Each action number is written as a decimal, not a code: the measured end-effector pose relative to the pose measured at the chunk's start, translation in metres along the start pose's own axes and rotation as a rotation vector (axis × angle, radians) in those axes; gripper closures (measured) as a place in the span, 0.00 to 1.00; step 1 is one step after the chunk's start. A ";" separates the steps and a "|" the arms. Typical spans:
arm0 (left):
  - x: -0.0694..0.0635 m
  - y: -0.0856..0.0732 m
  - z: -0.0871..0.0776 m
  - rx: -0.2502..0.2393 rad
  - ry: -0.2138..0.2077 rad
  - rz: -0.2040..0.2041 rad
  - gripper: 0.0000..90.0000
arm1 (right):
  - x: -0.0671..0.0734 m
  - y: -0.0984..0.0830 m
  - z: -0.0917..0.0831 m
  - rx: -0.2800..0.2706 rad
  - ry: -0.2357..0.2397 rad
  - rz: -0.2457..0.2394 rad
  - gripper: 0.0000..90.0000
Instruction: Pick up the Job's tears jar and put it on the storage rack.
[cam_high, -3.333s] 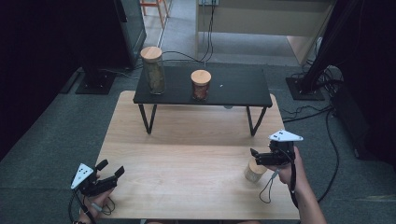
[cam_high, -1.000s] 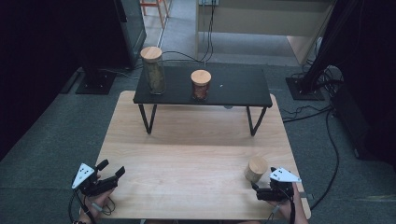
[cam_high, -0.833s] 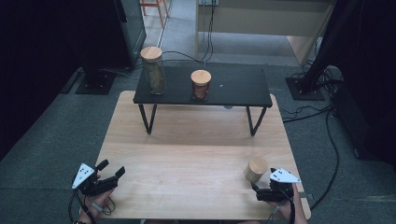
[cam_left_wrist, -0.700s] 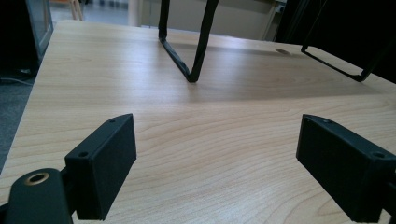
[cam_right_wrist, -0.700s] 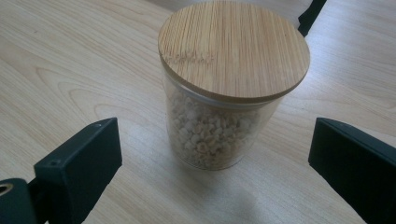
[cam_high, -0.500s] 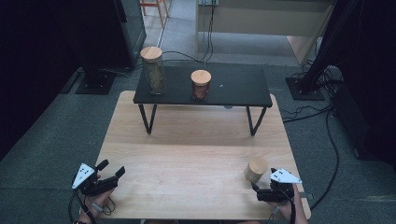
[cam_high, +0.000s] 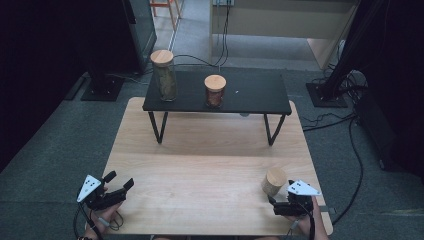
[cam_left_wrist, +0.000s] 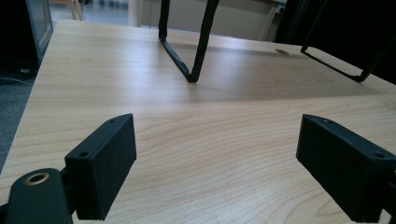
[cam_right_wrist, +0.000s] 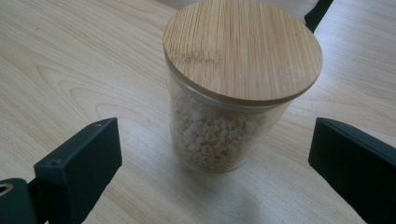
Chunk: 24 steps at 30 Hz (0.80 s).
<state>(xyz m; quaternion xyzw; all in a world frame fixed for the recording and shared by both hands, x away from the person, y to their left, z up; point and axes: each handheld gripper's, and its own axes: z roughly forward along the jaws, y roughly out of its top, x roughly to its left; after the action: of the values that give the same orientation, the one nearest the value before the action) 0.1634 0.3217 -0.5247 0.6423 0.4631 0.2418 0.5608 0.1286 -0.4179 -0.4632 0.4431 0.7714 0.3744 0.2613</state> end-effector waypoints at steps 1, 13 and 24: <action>0.000 0.000 0.000 0.000 0.000 0.000 0.14 | 0.000 0.000 0.000 0.000 0.000 -0.001 0.03; 0.000 0.000 0.000 0.000 -0.001 0.002 0.14 | -0.001 0.003 0.005 0.002 0.011 0.000 0.03; 0.000 0.000 0.000 -0.001 -0.001 0.005 0.14 | -0.004 0.004 0.012 0.010 0.017 0.013 0.03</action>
<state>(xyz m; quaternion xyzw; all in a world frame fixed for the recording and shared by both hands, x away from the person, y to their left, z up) 0.1632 0.3215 -0.5249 0.6434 0.4611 0.2430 0.5607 0.1414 -0.4163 -0.4670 0.4461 0.7726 0.3761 0.2505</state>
